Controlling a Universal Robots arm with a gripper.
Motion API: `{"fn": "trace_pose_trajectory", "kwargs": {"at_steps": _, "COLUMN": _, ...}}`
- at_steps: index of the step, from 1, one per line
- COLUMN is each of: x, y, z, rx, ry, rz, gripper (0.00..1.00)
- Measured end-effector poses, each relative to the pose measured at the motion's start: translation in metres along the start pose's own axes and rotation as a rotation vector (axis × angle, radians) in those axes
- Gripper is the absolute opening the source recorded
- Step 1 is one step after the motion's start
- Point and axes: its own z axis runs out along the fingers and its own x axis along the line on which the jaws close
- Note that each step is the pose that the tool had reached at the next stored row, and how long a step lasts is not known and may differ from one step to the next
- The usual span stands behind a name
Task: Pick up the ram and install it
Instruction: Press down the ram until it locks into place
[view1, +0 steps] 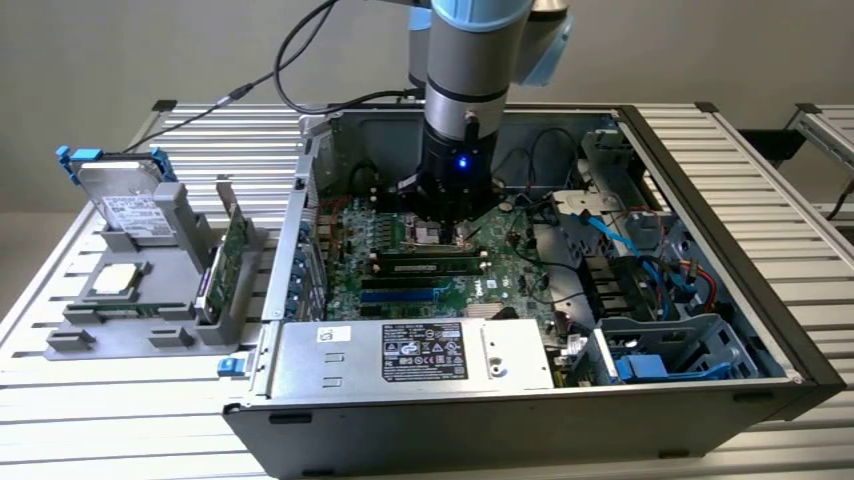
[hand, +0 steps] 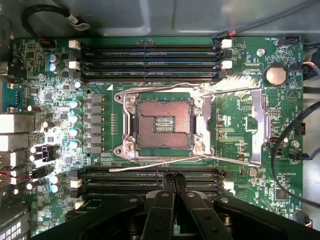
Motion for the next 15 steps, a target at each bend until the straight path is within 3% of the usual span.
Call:
{"fn": "trace_pose_trajectory", "kwargs": {"at_steps": 2, "x": 0.001, "y": -0.0001, "z": -0.0007, "rx": 0.0014, "ry": 0.0001, "rz": 0.0, "gripper": 0.1}}
{"fn": "trace_pose_trajectory", "kwargs": {"at_steps": 6, "x": 0.015, "y": -0.0042, "z": -0.0012, "rx": 0.0026, "ry": 0.0, "rz": 0.0, "gripper": 0.1}}
{"fn": "trace_pose_trajectory", "kwargs": {"at_steps": 10, "x": 0.016, "y": -0.0169, "z": -0.0034, "rx": 0.0029, "ry": 0.0036, "rz": 0.0, "gripper": 0.1}}
{"fn": "trace_pose_trajectory", "kwargs": {"at_steps": 15, "x": 0.016, "y": -0.0252, "z": -0.0073, "rx": 0.0031, "ry": 0.0051, "rz": 0.0, "gripper": 0.1}}
